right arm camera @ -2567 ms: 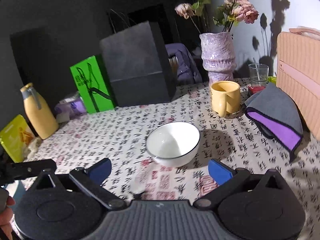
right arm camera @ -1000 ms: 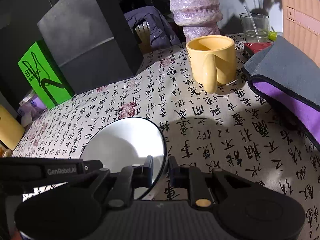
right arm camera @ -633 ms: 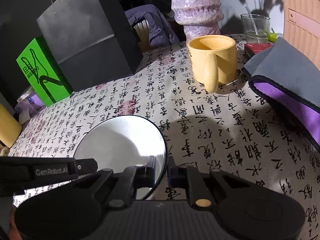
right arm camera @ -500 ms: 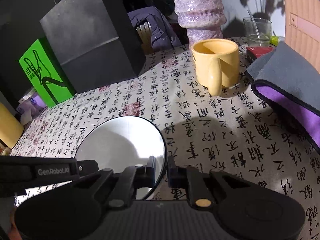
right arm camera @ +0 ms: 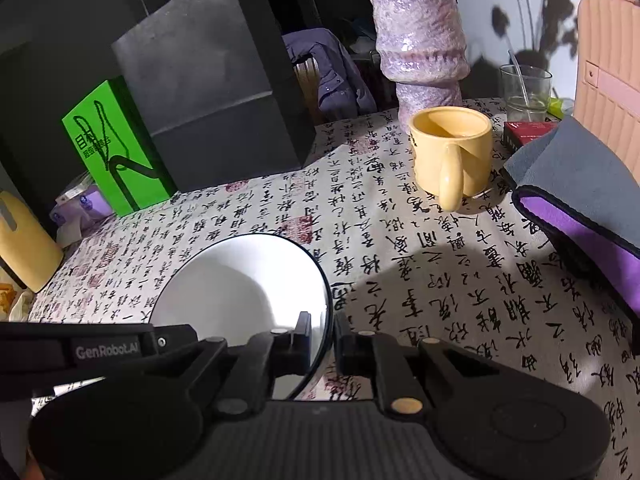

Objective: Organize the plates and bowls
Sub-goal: 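Lift the small white bowl with both grippers toward the blue bowl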

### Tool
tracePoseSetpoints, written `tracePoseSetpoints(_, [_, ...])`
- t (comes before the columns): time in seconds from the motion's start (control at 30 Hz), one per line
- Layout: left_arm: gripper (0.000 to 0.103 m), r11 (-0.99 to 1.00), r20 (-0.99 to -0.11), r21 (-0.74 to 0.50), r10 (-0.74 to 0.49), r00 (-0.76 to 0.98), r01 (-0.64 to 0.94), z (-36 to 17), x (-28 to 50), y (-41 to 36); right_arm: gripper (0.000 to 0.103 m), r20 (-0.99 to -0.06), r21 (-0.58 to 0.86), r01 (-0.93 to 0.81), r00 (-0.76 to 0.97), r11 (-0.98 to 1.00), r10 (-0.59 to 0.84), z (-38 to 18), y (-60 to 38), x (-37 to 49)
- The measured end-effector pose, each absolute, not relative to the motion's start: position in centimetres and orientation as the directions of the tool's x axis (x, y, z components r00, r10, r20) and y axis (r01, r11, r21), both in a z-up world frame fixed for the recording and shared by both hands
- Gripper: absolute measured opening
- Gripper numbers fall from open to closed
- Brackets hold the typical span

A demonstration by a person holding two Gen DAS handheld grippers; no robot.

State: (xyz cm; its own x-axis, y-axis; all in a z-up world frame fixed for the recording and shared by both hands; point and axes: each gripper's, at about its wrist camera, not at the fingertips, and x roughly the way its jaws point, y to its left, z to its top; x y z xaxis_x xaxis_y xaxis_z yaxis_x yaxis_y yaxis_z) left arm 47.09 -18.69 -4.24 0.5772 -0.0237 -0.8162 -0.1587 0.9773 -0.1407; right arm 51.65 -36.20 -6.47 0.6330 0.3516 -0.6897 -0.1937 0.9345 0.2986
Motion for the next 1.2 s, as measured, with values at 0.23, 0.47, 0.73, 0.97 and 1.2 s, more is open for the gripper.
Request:
tracePoseSetpoints(0.23, [0.008, 0.975, -0.802, -0.15, -0.025, 0.596, -0.162, -3.1, 45.3, -17.4, 0.01, -0.683, 0.289, -0.206, 0.64, 0.935, 0.352, -5.4, -35.0, 50.2])
tracePoseSetpoints(0.47, [0.008, 0.971, -0.789, -0.159, -0.018, 0.614, -0.176, -2.3, 43.7, -15.8, 0.01, -0.675, 0.277, -0.226, 0.646, 0.934, 0.357, -4.3, -33.4, 48.8])
tracePoseSetpoints(0.73, [0.008, 0.965, -0.777, -0.172, -0.009, 0.629, -0.199, -1.4, 41.9, -13.8, 0.01, -0.665, 0.27, -0.257, 0.648, 0.928, 0.372, -3.3, -31.5, 47.4])
tracePoseSetpoints(0.97, [0.009, 0.96, -0.766, -0.181, -0.002, 0.643, -0.213, -0.5, 40.1, -12.1, 0.01, -0.654, 0.265, -0.278, 0.652, 0.923, 0.384, -2.3, -30.0, 46.0])
tracePoseSetpoints(1.2, [0.009, 0.954, -0.754, -0.194, 0.003, 0.657, -0.228, 0.3, 38.4, -10.4, 0.01, -0.645, 0.26, -0.298, 0.654, 0.918, 0.395, -1.4, -28.4, 44.4])
